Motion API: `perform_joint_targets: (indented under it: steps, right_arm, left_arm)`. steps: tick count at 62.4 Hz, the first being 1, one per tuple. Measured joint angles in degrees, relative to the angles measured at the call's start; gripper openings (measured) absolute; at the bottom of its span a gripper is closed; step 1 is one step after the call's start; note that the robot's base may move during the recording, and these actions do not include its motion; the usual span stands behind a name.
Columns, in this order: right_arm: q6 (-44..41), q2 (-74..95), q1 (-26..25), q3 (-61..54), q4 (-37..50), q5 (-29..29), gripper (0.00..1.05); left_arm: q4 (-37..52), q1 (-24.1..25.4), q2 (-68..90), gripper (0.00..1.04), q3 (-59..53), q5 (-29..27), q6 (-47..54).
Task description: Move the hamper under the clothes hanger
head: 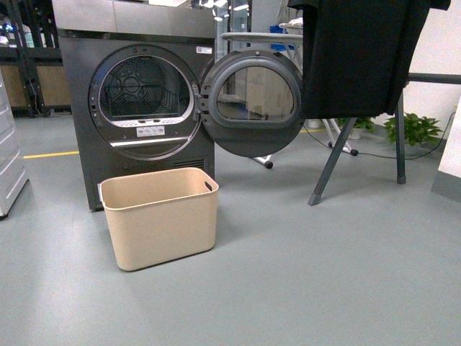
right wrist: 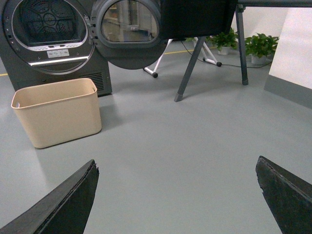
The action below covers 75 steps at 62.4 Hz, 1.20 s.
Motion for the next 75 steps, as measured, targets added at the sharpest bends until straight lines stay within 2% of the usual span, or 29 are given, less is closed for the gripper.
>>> perform_joint_targets:
  steps: [75]
  right_arm:
    - [0.0,0.0,0.0,0.0,0.04,-0.24,0.97]
  left_arm:
    - [-0.04,0.0,0.09,0.98,0.0,-0.11,0.0]
